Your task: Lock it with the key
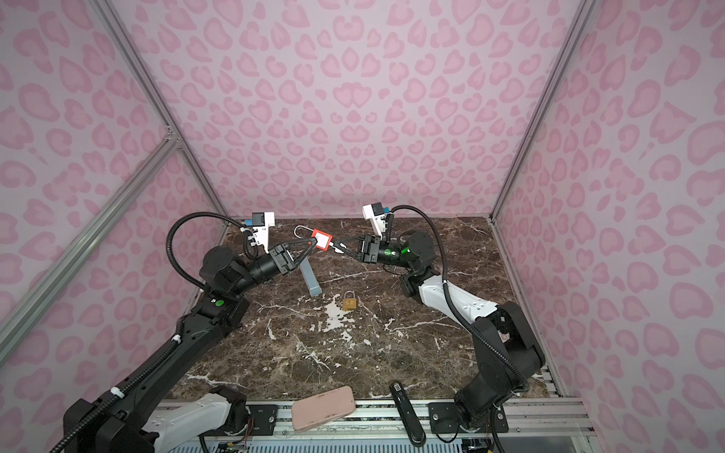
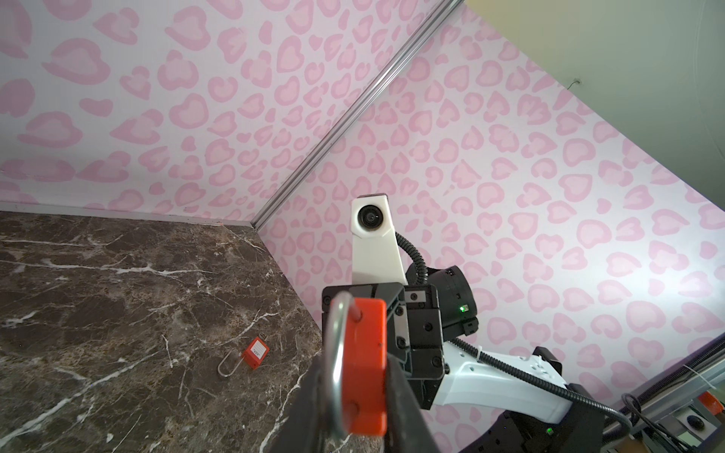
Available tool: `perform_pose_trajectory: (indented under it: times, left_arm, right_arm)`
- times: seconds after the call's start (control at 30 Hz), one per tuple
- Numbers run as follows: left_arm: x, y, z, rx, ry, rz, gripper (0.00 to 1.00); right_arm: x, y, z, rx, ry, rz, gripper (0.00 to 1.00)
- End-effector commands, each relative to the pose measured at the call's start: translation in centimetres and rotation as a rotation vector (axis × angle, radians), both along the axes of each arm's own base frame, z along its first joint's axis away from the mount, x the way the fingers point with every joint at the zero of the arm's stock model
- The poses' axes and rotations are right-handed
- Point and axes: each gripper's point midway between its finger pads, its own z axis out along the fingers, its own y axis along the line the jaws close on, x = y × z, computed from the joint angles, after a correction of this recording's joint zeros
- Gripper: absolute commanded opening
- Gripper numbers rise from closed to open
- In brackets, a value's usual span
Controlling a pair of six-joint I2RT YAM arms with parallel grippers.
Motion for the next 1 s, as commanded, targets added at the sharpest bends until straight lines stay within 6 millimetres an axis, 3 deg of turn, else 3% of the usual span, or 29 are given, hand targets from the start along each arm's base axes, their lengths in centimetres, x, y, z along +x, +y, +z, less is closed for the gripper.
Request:
perform_pose_trajectory:
  times: [0.0,0.47,0.67,0.73,0.97]
  left_arm:
    - [-0.1,0.1,0.2,-0.002,-0.018,0.006,0.04]
    - [0.7,0.1,0.2,-0.001,-0.016,0.014,0.04]
    - [1.1,0.0,-0.7,0.009,0.009,0.014,0.04]
    - [1.7,0.1,-1.9,0.028,0.038,0.033,0.04]
    - [3.6,-1.2,-9.7,0.13,0.235,0.03,0.04]
  right_arm:
    - [-0.5,-0.3,0.3,0.008,-0.043,-0.001,0.0]
    - [0.1,-2.4,-2.6,-0.121,-0.058,-0.115,0.0]
    - [0.4,-4.0,-2.9,-0.148,-0.057,-0.135,0.0]
    - [0.6,-5.1,-3.2,-0.16,-0.05,-0.154,0.0]
    - [0.9,-8.1,-6.3,-0.293,-0.014,-0.237,0.0]
